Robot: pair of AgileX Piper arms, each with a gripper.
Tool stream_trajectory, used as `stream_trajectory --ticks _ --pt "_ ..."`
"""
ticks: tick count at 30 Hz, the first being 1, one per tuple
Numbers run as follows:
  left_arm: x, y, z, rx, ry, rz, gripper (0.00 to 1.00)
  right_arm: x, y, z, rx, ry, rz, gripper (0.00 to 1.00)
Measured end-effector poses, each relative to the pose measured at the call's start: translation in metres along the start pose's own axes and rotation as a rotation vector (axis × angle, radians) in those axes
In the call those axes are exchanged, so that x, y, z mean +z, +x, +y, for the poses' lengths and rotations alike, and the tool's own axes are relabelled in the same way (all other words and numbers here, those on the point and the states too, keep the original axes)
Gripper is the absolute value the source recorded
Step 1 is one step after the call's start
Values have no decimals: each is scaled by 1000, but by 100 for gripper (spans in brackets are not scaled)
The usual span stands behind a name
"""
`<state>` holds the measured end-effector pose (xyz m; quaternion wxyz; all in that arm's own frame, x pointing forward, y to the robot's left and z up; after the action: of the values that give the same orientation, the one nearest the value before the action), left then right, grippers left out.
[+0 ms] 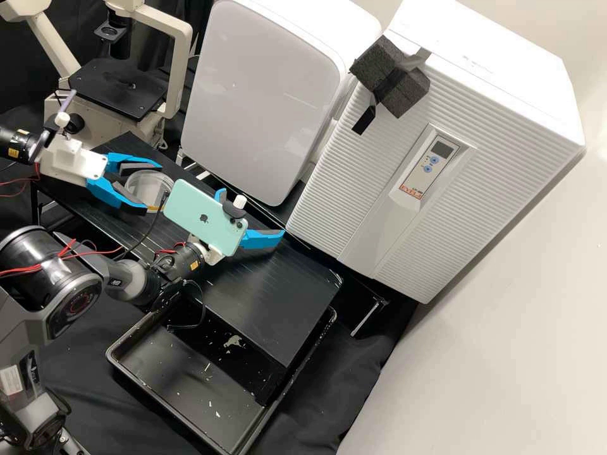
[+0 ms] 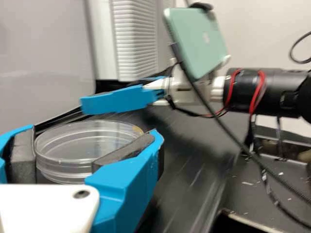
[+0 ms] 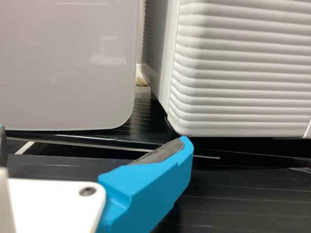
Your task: Place the petri dish on the bench
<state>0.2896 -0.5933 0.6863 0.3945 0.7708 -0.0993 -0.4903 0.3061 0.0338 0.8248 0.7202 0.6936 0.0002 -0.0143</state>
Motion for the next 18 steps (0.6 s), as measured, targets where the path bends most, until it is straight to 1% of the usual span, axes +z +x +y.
stream_trajectory --ticks 2,7,10,13,18 --pt "4 7 0 -13 15 -14 0 0 0 0 0 0 0 100" --pt "9 25 -2 -40 30 -32 0 0 0 0 0 0 0 100" --pt "9 36 -5 -64 21 -31 0 0 0 0 0 0 0 100" --pt "10 42 -2 -62 24 -35 0 0 0 0 0 0 0 100" --pt "8 52 -3 -65 29 -35 0 0 0 0 0 0 0 100"
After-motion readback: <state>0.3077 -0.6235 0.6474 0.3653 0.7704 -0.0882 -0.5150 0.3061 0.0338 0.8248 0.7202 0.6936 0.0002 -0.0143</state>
